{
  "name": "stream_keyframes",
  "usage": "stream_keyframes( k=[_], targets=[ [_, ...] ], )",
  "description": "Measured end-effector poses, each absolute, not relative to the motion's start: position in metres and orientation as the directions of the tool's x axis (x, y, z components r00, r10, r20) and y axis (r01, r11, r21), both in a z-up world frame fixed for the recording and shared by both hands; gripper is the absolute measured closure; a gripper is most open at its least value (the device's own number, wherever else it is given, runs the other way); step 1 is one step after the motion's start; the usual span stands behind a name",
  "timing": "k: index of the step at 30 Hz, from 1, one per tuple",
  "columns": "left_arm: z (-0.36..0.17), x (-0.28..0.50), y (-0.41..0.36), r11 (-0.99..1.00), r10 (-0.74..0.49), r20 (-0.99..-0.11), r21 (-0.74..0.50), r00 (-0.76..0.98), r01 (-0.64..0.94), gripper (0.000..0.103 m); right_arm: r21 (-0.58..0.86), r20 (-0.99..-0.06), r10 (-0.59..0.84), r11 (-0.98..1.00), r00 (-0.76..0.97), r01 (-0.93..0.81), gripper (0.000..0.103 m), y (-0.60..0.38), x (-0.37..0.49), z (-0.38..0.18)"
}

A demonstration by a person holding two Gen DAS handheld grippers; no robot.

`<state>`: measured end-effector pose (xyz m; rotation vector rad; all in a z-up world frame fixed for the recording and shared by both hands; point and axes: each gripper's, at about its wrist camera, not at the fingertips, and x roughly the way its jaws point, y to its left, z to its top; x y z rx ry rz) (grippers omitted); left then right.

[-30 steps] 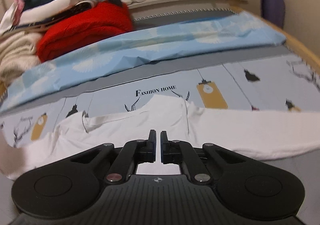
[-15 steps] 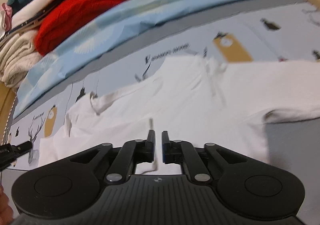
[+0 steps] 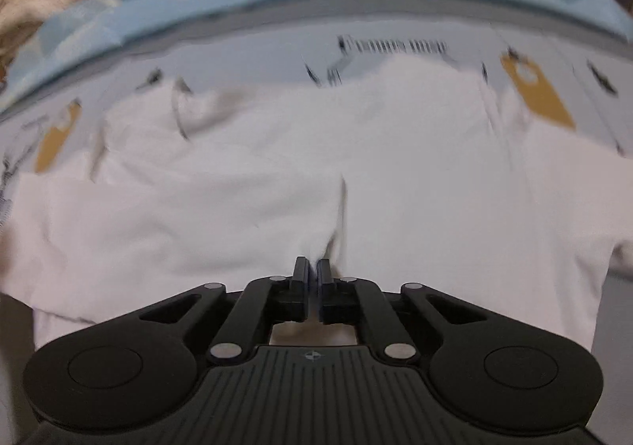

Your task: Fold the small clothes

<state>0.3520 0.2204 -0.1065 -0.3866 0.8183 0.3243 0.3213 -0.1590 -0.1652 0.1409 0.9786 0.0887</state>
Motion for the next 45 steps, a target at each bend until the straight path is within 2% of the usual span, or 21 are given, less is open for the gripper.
stream_keyframes(
  k=[2,5,7,10,12,18,21,24,25,27,28,31,33,35,36,37,38,40,41,43,45],
  targets=[
    [-0.105,0.352,0.224,0.881,0.144,-0.751,-0.2,0.645,-0.429,0.093,0.219,-0.724,0.183,0.975,0.665,-0.031,0.101,-0.167,0.314,-0.125],
    [-0.106,0.353,0.225,0.88,0.14,-0.75,-0.205,0.647,-0.428,0.093,0.246,-0.525,0.174,0.968,0.833,-0.047,0.101,-0.195,0.292,-0.062],
    [-0.108,0.354,0.222,0.885,0.136,-0.749,-0.201,0.648,-0.419,0.093,0.223,-0.469,0.106,0.975,0.877,0.002,0.101,-0.225,0.284,-0.051],
    [-0.115,0.358,0.212,0.897,0.12,-0.759,-0.194,0.639,-0.398,0.093,0.146,-0.614,-0.045,0.975,0.788,0.17,0.101,-0.273,0.297,-0.086],
    [-0.123,0.361,0.203,0.905,0.095,-0.773,-0.196,0.627,-0.378,0.093,0.144,-0.692,-0.09,0.955,0.717,0.259,0.101,-0.303,0.301,-0.114],
    [-0.149,0.366,0.173,0.943,0.004,-0.8,-0.197,0.6,-0.27,0.093,0.21,-0.661,-0.046,0.947,0.749,0.244,0.101,-0.331,0.296,-0.123],
    [-0.167,0.367,0.158,0.951,-0.117,-0.816,-0.256,0.566,-0.173,0.09,0.277,-0.659,0.027,0.938,0.752,0.209,0.1,-0.333,0.297,-0.128],
    [-0.189,0.366,0.144,0.955,-0.22,-0.843,-0.289,0.491,-0.07,0.085,0.181,-0.762,-0.032,0.949,0.647,0.26,0.097,-0.335,0.312,-0.143],
    [-0.196,0.366,0.14,0.962,-0.214,-0.856,-0.268,0.47,-0.05,0.085,0.152,-0.77,-0.068,0.946,0.635,0.285,0.093,-0.337,0.313,-0.145],
    [-0.218,0.365,0.135,0.996,-0.07,-0.93,-0.083,0.361,-0.02,0.084,0.132,-0.742,-0.125,0.936,0.659,0.326,0.092,-0.339,0.31,-0.14],
    [-0.227,0.363,0.139,0.999,0.017,-0.947,0.006,0.321,-0.035,0.076,0.148,-0.719,-0.119,0.936,0.685,0.318,0.092,-0.339,0.309,-0.136],
    [-0.218,0.362,0.154,0.993,0.001,-0.932,-0.043,0.361,-0.112,0.078,0.252,-0.637,0.001,0.945,0.771,0.207,0.077,-0.33,0.305,-0.124],
    [-0.204,0.363,0.153,0.991,-0.004,-0.902,-0.061,0.432,-0.118,0.078,0.319,-0.635,0.115,0.94,0.764,0.124,0.069,-0.324,0.31,-0.129],
    [-0.201,0.366,0.155,0.979,-0.069,-0.881,-0.15,0.467,-0.14,0.077,0.27,-0.739,0.116,0.953,0.663,0.134,0.064,-0.318,0.321,-0.151],
    [-0.204,0.367,0.155,0.968,-0.12,-0.88,-0.207,0.46,-0.143,0.077,0.176,-0.824,0.046,0.968,0.564,0.178,0.064,-0.317,0.328,-0.169],
    [-0.209,0.37,0.152,0.966,-0.143,-0.891,-0.22,0.43,-0.134,0.076,0.108,-0.875,-0.009,0.971,0.484,0.212,0.064,-0.318,0.33,-0.184],
    [-0.22,0.373,0.146,0.979,-0.115,-0.922,-0.168,0.37,-0.115,0.076,0.09,-0.885,-0.026,0.97,0.465,0.227,0.066,-0.32,0.329,-0.189],
    [-0.228,0.374,0.139,0.994,0.016,-0.936,-0.023,0.351,-0.109,0.066,0.119,-0.856,-0.017,0.966,0.516,0.229,0.066,-0.32,0.328,-0.173],
    [-0.224,0.375,0.135,0.994,0.047,-0.921,0.004,0.387,-0.111,0.068,0.162,-0.811,0.009,0.964,0.585,0.21,0.066,-0.32,0.324,-0.161],
    [-0.206,0.376,0.128,0.995,0.019,-0.868,-0.033,0.496,-0.094,0.071,0.212,-0.743,0.053,0.964,0.667,0.16,0.063,-0.318,0.319,-0.149],
    [-0.193,0.374,0.122,0.992,-0.076,-0.808,-0.121,0.585,-0.038,0.072,0.213,-0.758,0.074,0.967,0.649,0.138,0.05,-0.314,0.321,-0.154]
  ],
)
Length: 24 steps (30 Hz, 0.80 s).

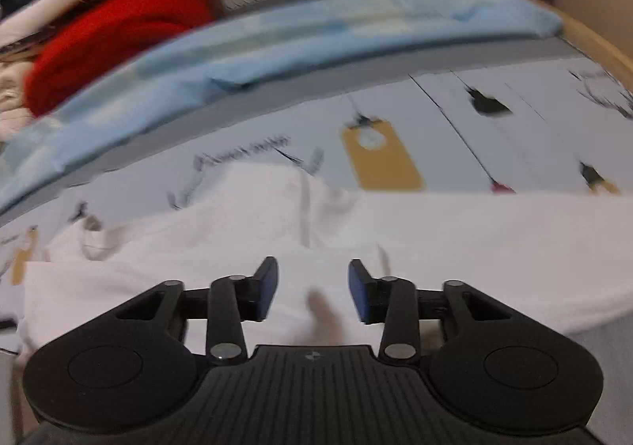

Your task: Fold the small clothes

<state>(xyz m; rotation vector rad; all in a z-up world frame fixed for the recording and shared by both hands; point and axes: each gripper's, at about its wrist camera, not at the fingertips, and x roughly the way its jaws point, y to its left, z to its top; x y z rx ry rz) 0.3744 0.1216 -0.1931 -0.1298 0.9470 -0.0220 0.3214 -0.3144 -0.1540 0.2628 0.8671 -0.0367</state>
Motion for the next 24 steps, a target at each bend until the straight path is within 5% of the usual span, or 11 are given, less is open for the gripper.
stream_keyframes(
  k=[2,4,5,7,11,15,18,19,21,24],
  targets=[
    [-0.203,0.378,0.118,0.986,-0.128,-0.816,-0.168,0.564,-0.02,0.074,0.181,-0.817,0.056,0.97,0.573,0.163,0.049,-0.314,0.325,-0.169],
    [-0.227,0.385,0.119,0.995,-0.03,-0.892,-0.07,0.451,-0.073,0.077,0.117,-0.858,-0.021,0.965,0.513,0.234,0.05,-0.322,0.324,-0.178],
    [-0.233,0.383,0.121,0.995,0.033,-0.901,-0.012,0.433,-0.099,0.07,0.136,-0.848,-0.024,0.956,0.529,0.261,0.05,-0.33,0.322,-0.175],
    [-0.22,0.381,0.113,0.995,0.074,-0.879,0.037,0.47,-0.088,0.082,0.186,-0.825,-0.005,0.942,0.565,0.281,0.049,-0.342,0.32,-0.167],
    [-0.203,0.373,0.096,0.995,-0.099,-0.838,-0.092,0.536,0.04,0.08,0.173,-0.825,-0.036,0.934,0.564,0.313,0.049,-0.354,0.318,-0.164],
    [-0.234,0.377,0.105,0.999,-0.03,-0.92,-0.043,0.39,-0.024,0.081,0.222,-0.815,-0.046,0.896,0.578,0.384,0.049,-0.373,0.313,-0.161],
    [-0.202,0.364,0.088,0.998,-0.035,-0.838,0.001,0.544,0.065,0.076,0.233,-0.794,-0.083,0.873,0.602,0.428,0.049,-0.39,0.307,-0.151],
    [-0.204,0.364,0.087,0.992,-0.098,-0.822,-0.033,0.561,0.125,0.065,0.245,-0.789,-0.087,0.863,0.608,0.442,0.05,-0.395,0.304,-0.15],
    [-0.247,0.366,0.093,0.997,-0.054,-0.908,-0.024,0.416,0.076,0.059,0.275,-0.782,-0.083,0.843,0.618,0.461,0.057,-0.405,0.298,-0.148],
    [-0.24,0.374,0.086,0.999,-0.028,-0.898,-0.005,0.439,0.052,0.06,0.304,-0.76,-0.101,0.817,0.642,0.49,0.068,-0.423,0.288,-0.142]
  ],
)
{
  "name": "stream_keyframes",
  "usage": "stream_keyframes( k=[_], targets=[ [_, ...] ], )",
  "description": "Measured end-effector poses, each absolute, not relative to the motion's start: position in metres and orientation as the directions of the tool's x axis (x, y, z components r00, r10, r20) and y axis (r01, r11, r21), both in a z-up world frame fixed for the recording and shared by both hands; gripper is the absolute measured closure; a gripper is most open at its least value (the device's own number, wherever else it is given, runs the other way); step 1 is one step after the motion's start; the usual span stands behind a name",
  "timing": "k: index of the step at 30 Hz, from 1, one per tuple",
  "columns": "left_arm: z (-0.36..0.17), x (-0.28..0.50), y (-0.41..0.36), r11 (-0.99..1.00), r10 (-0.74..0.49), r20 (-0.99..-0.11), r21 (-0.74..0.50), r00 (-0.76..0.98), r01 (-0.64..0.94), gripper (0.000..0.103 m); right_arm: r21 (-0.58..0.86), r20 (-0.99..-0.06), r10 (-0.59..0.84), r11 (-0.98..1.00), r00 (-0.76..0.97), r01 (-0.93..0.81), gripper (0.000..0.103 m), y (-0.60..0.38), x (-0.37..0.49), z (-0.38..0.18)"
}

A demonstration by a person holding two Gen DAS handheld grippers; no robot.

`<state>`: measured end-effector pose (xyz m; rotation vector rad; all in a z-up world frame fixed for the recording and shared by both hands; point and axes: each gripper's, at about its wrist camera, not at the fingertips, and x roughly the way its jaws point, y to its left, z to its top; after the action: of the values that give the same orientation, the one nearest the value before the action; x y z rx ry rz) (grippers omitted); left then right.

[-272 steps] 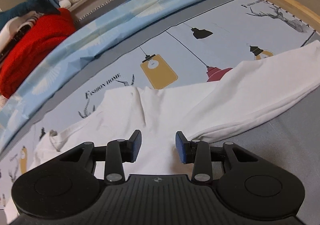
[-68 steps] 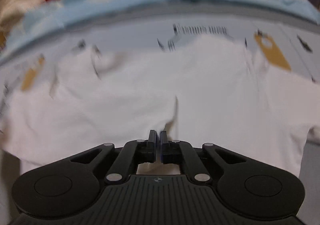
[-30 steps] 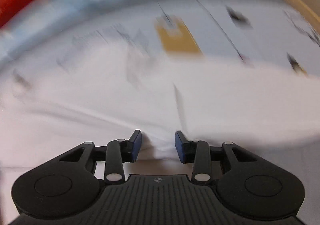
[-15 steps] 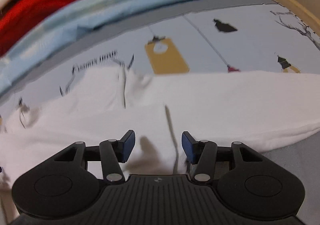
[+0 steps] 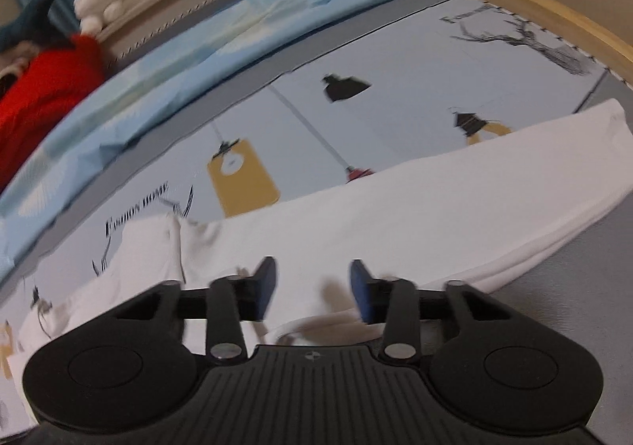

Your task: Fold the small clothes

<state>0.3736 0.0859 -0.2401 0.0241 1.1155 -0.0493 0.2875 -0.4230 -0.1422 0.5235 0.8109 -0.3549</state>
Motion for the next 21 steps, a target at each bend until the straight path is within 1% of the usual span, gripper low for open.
stream_keyframes(
  k=[2,4,6,10,14,16,18,21],
  targets=[
    [-0.227,0.377,0.078,0.997,-0.02,-0.865,0.019,0.501,0.074,0.058,0.312,-0.744,-0.14,0.792,0.654,0.525,0.068,-0.438,0.28,-0.138],
    [-0.22,0.38,0.073,0.995,-0.04,-0.843,0.013,0.536,0.095,0.053,0.324,-0.73,-0.181,0.757,0.659,0.567,0.068,-0.461,0.269,-0.135],
    [-0.219,0.38,0.07,0.995,-0.03,-0.828,0.028,0.56,0.094,0.053,0.337,-0.719,-0.22,0.719,0.659,0.608,0.068,-0.487,0.257,-0.135],
    [-0.224,0.378,0.063,0.993,-0.025,-0.832,0.042,0.555,0.107,0.053,0.355,-0.707,-0.313,0.618,0.634,0.701,0.067,-0.545,0.228,-0.143],
    [-0.226,0.381,0.067,0.993,-0.015,-0.835,0.054,0.55,0.108,0.052,0.384,-0.73,-0.373,0.47,0.573,0.795,0.065,-0.603,0.195,-0.168],
    [-0.228,0.381,0.068,0.993,-0.02,-0.842,0.045,0.54,0.107,0.05,0.38,-0.751,-0.392,0.404,0.532,0.832,0.063,-0.623,0.183,-0.184],
    [-0.224,0.381,0.073,0.992,-0.021,-0.842,0.047,0.539,0.113,0.05,0.405,-0.758,-0.386,0.352,0.525,0.844,0.063,-0.636,0.176,-0.199],
    [-0.223,0.376,0.072,0.99,-0.021,-0.842,0.058,0.539,0.129,0.049,0.417,-0.751,-0.393,0.342,0.531,0.842,0.065,-0.643,0.177,-0.212]
  ],
)
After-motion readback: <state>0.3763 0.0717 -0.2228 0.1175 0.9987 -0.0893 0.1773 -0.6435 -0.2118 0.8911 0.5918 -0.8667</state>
